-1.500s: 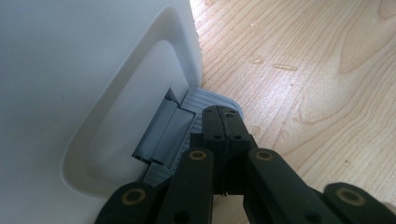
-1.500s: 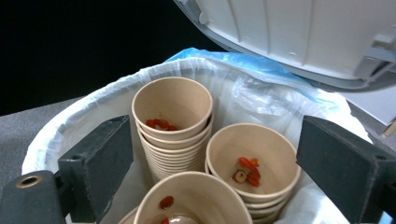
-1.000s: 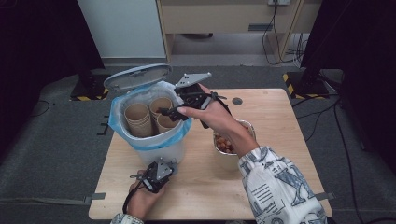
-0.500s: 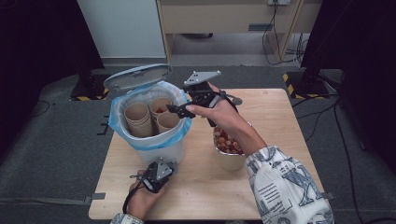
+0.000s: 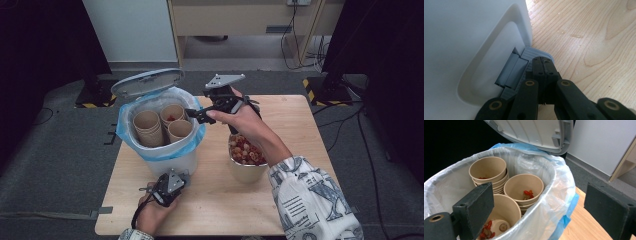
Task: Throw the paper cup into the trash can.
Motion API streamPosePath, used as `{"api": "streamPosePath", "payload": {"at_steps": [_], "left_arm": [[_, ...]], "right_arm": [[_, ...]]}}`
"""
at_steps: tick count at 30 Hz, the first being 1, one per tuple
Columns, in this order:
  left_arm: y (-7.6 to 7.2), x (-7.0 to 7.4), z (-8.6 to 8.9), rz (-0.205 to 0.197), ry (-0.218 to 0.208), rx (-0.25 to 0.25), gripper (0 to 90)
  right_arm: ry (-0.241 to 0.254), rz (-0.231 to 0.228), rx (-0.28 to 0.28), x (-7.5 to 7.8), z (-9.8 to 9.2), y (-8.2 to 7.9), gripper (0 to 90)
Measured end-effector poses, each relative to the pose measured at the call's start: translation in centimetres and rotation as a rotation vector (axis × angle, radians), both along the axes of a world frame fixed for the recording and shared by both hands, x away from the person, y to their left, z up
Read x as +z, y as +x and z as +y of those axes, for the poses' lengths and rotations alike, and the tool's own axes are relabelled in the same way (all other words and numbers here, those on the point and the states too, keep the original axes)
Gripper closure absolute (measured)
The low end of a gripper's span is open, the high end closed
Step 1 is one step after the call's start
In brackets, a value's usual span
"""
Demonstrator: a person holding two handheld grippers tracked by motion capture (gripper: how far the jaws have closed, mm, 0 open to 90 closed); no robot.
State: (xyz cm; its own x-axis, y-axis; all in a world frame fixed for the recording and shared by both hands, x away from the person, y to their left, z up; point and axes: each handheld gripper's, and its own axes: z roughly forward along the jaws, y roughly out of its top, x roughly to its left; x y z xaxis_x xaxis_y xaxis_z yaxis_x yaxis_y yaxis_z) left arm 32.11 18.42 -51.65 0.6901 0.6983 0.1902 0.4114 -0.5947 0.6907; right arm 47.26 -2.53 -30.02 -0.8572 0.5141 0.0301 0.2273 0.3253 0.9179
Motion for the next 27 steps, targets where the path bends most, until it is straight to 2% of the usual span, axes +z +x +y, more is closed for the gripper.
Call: {"api": "streamPosePath", "payload": {"at_steps": [27], "left_arm": [[0.0,0.0,0.0,0.000,-0.002,0.000,89.7]], "right_arm": [[0.000,0.000,-0.089,-0.2,-4.2,0.8,9.3]]}}
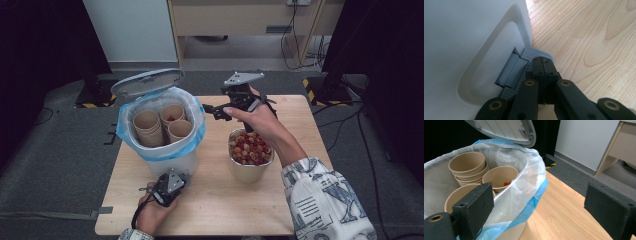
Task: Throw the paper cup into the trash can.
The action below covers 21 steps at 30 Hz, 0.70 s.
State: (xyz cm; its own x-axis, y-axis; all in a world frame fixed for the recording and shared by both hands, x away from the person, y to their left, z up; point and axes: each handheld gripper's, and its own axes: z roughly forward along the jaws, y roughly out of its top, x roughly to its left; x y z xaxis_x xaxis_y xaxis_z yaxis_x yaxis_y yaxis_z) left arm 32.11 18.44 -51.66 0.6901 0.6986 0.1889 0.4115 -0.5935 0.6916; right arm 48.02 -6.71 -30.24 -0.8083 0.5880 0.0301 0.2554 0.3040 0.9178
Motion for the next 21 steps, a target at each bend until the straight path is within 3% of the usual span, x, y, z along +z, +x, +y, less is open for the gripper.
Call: {"api": "streamPosePath", "payload": {"at_steps": [21], "left_arm": [[0.0,0.0,0.0,-0.001,0.002,0.000,89.7]], "right_arm": [[-0.016,0.002,-0.098,-0.5,-4.3,0.8,9.2]]}}
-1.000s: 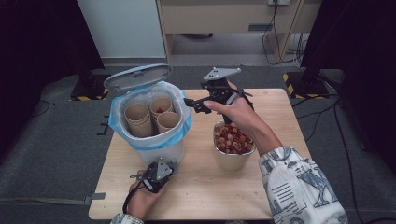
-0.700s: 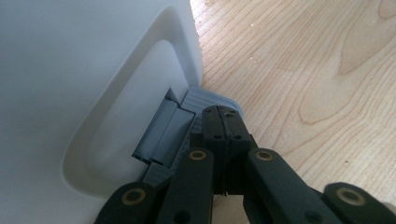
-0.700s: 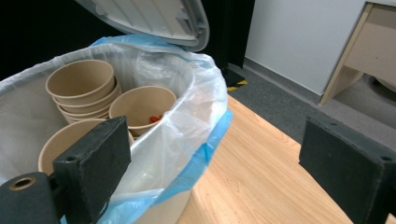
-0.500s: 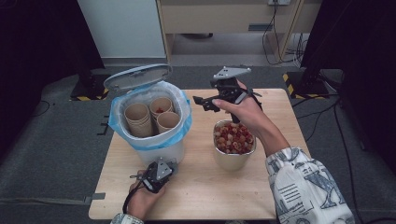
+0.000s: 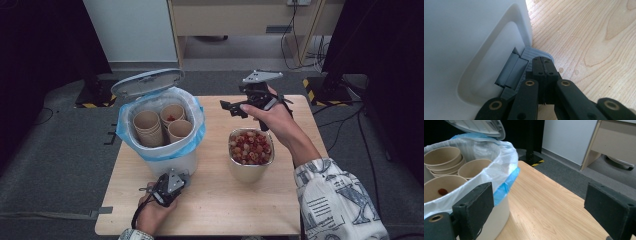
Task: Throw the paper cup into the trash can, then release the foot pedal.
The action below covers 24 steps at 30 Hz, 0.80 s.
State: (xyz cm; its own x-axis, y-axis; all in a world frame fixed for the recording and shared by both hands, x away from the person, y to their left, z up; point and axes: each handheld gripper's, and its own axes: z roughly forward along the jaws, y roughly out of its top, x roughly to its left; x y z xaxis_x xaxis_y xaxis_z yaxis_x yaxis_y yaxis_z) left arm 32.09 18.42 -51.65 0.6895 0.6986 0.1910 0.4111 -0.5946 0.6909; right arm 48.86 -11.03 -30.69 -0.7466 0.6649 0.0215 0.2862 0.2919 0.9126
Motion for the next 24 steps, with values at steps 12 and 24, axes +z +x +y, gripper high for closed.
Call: {"api": "streamPosePath", "payload": {"at_steps": [12,24], "left_arm": [[0.0,0.0,0.0,0.000,-0.001,0.000,89.7],[-1.1,0.7,0.6,0.002,-0.041,0.030,71.2]], "right_arm": [[0.002,0.005,-0.033,-0.2,-2.0,0.2,8.9],[0.011,0.009,-0.076,-0.6,-4.7,0.2,8.9]]}}
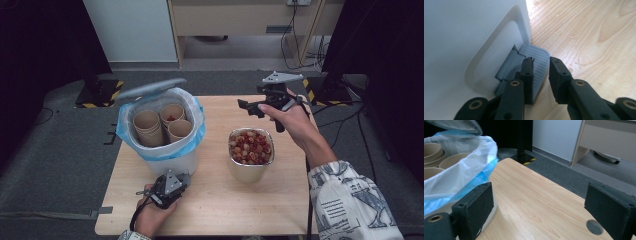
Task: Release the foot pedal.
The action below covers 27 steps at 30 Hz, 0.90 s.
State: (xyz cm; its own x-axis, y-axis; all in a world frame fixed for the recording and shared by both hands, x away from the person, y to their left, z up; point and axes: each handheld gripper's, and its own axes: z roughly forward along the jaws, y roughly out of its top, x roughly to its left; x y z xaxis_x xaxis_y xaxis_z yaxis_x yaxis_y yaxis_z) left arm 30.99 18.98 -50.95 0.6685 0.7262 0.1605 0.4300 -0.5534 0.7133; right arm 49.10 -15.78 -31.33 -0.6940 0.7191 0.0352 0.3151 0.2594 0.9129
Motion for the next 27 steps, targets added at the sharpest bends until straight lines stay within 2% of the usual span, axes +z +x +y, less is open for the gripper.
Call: {"api": "streamPosePath", "payload": {"at_steps": [3,7,14,19,24,27], "left_arm": [[-1.1,0.7,0.6,0.004,-0.077,0.017,62.7],[-2.4,1.3,1.2,0.002,-0.119,0.020,56.9],[-2.4,1.6,2.8,0.022,-0.164,0.074,42.7],[-2.7,1.7,4.8,0.040,-0.200,0.140,35.6],[-2.3,1.5,6.5,0.056,-0.215,0.209,28.8],[-2.0,1.2,7.4,0.066,-0.206,0.240,26.9]], "right_arm": [[0.003,0.004,-0.017,-0.3,-1.0,0.0,8.8],[0.003,0.009,-0.041,-0.7,-2.3,-0.1,8.8],[0.008,0.013,-0.070,-1.1,-4.0,-0.3,8.2],[0.006,0.017,-0.101,-1.6,-5.4,-0.4,8.0],[0.007,0.020,-0.143,-2.6,-7.0,-0.8,7.8],[0.003,0.025,-0.163,-3.6,-7.9,-1.2,7.9]]}}
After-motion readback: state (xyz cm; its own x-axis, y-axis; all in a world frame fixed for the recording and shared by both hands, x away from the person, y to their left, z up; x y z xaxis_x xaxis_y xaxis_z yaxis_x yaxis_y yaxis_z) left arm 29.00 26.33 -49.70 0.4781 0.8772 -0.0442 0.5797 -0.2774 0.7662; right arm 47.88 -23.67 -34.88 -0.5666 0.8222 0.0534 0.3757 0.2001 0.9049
